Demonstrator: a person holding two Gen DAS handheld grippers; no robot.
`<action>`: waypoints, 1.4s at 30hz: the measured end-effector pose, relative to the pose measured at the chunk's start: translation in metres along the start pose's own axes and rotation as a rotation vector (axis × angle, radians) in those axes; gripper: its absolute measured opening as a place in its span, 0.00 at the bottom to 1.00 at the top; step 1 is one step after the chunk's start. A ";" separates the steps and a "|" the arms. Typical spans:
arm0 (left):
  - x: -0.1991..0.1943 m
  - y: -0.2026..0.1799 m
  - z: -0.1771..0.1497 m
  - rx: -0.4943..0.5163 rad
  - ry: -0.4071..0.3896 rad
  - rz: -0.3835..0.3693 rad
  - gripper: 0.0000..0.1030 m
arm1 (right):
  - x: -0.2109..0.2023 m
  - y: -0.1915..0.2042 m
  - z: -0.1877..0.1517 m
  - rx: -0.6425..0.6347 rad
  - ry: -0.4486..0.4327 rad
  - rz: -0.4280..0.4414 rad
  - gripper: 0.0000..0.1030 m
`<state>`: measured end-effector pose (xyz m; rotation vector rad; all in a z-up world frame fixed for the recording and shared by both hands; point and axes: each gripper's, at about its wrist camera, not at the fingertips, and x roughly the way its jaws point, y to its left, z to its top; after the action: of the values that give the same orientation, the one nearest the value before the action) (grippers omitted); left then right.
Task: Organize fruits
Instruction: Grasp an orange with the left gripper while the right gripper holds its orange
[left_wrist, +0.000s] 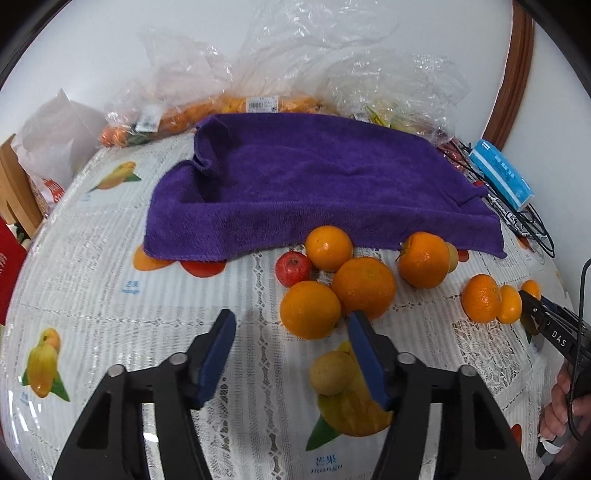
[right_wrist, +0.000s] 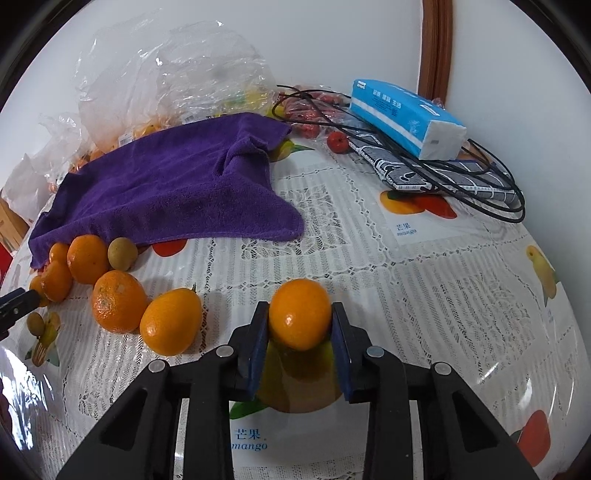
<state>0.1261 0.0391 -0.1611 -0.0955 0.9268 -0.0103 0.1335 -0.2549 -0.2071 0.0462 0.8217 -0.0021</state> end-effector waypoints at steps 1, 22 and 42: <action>0.002 0.000 0.000 0.002 0.006 -0.003 0.51 | 0.000 0.000 0.000 0.000 0.000 0.000 0.31; 0.013 -0.010 0.003 0.054 -0.028 -0.009 0.34 | 0.000 -0.001 0.000 0.008 0.000 0.008 0.31; 0.008 -0.001 -0.003 0.033 -0.035 -0.048 0.34 | -0.002 -0.005 0.000 0.024 -0.009 0.035 0.31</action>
<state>0.1285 0.0371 -0.1686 -0.0868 0.8888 -0.0687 0.1324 -0.2603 -0.2056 0.0831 0.8115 0.0213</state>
